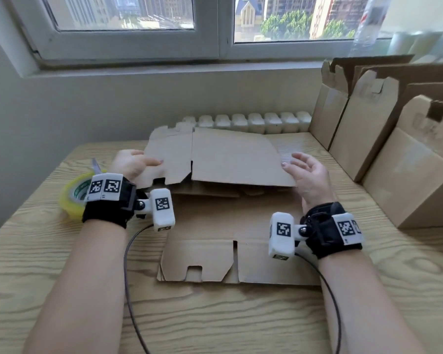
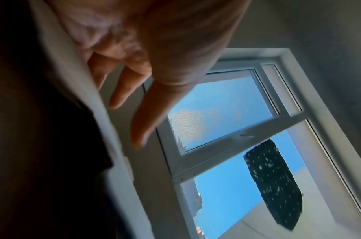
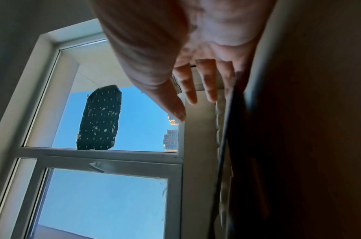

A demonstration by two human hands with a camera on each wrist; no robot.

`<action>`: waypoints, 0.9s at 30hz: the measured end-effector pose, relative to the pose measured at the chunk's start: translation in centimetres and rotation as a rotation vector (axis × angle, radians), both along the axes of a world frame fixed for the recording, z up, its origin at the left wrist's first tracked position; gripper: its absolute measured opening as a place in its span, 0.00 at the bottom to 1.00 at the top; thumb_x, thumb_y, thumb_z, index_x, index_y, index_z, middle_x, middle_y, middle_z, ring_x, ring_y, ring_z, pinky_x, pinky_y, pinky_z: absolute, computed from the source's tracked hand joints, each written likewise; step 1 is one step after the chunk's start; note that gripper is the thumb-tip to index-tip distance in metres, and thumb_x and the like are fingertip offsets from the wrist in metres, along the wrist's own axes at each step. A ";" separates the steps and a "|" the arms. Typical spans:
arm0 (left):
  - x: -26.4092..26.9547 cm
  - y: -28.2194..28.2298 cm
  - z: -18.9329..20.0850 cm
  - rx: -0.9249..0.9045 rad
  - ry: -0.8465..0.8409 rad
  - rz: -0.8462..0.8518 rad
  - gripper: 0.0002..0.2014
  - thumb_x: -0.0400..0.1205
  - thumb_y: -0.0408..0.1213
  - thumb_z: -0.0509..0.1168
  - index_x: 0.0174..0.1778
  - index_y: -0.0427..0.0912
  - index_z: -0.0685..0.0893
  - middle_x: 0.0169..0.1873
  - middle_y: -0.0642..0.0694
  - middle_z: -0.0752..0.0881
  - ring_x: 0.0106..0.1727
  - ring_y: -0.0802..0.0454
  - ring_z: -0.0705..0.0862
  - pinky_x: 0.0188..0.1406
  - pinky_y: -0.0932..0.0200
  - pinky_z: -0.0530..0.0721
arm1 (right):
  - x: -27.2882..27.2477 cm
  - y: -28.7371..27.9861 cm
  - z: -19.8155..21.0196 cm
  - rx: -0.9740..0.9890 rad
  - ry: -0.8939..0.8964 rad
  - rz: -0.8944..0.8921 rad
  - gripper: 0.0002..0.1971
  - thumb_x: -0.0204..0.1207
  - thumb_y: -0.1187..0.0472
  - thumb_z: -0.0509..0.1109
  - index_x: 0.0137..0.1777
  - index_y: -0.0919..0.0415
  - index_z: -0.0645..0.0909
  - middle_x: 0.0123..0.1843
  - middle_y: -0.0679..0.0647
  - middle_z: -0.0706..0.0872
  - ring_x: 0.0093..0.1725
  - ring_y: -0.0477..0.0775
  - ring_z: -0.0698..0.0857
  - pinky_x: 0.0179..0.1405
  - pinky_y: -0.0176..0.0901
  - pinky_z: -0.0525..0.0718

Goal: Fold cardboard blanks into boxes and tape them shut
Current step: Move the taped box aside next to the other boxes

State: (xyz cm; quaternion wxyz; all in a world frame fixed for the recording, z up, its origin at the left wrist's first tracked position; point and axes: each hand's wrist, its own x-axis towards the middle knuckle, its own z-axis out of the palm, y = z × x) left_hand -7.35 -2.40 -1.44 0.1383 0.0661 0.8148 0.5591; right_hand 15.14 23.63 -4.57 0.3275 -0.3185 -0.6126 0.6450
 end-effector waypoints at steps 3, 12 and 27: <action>1.2 0.8 0.2 -0.132 0.044 -0.164 0.47 0.68 0.45 0.82 0.82 0.42 0.68 0.77 0.46 0.73 0.79 0.44 0.69 0.76 0.49 0.64 | -0.2 -0.3 0.0 0.090 0.079 -0.053 0.26 0.73 0.70 0.78 0.71 0.60 0.78 0.65 0.52 0.82 0.58 0.40 0.83 0.56 0.29 0.83; 3.2 3.0 1.0 -0.013 0.141 -0.378 0.68 0.47 0.60 0.84 0.85 0.50 0.60 0.79 0.53 0.70 0.77 0.56 0.71 0.80 0.53 0.68 | -0.2 -2.4 0.9 0.349 0.043 0.007 0.35 0.58 0.53 0.85 0.68 0.43 0.80 0.70 0.47 0.80 0.74 0.47 0.76 0.77 0.56 0.74; 4.2 5.8 1.7 0.288 0.277 -0.325 0.31 0.89 0.43 0.55 0.87 0.42 0.52 0.83 0.46 0.64 0.83 0.52 0.62 0.84 0.47 0.57 | -2.1 -3.6 -0.3 0.425 0.167 -0.098 0.36 0.74 0.66 0.68 0.84 0.60 0.65 0.73 0.54 0.82 0.70 0.45 0.82 0.75 0.50 0.78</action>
